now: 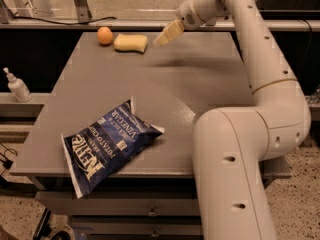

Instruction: Move sponge near orange

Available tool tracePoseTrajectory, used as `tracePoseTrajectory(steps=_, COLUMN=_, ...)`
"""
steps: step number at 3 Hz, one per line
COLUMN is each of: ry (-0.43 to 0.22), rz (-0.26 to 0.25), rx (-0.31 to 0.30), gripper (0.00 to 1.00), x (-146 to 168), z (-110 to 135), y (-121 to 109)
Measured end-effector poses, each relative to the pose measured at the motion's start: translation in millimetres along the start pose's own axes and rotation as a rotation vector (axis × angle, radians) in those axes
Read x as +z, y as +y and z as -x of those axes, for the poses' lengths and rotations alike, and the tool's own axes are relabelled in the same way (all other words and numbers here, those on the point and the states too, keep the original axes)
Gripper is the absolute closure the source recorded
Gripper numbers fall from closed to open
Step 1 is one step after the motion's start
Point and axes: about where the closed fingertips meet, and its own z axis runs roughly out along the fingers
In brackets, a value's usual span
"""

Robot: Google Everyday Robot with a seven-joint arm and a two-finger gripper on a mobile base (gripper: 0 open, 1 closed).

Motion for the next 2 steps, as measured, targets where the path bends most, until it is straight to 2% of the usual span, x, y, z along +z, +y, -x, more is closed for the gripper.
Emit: tracePoseTrajectory(steps=2, ry=-0.146, rz=0.046, rx=0.107, gripper=0.0, x=-99, z=-34, y=2)
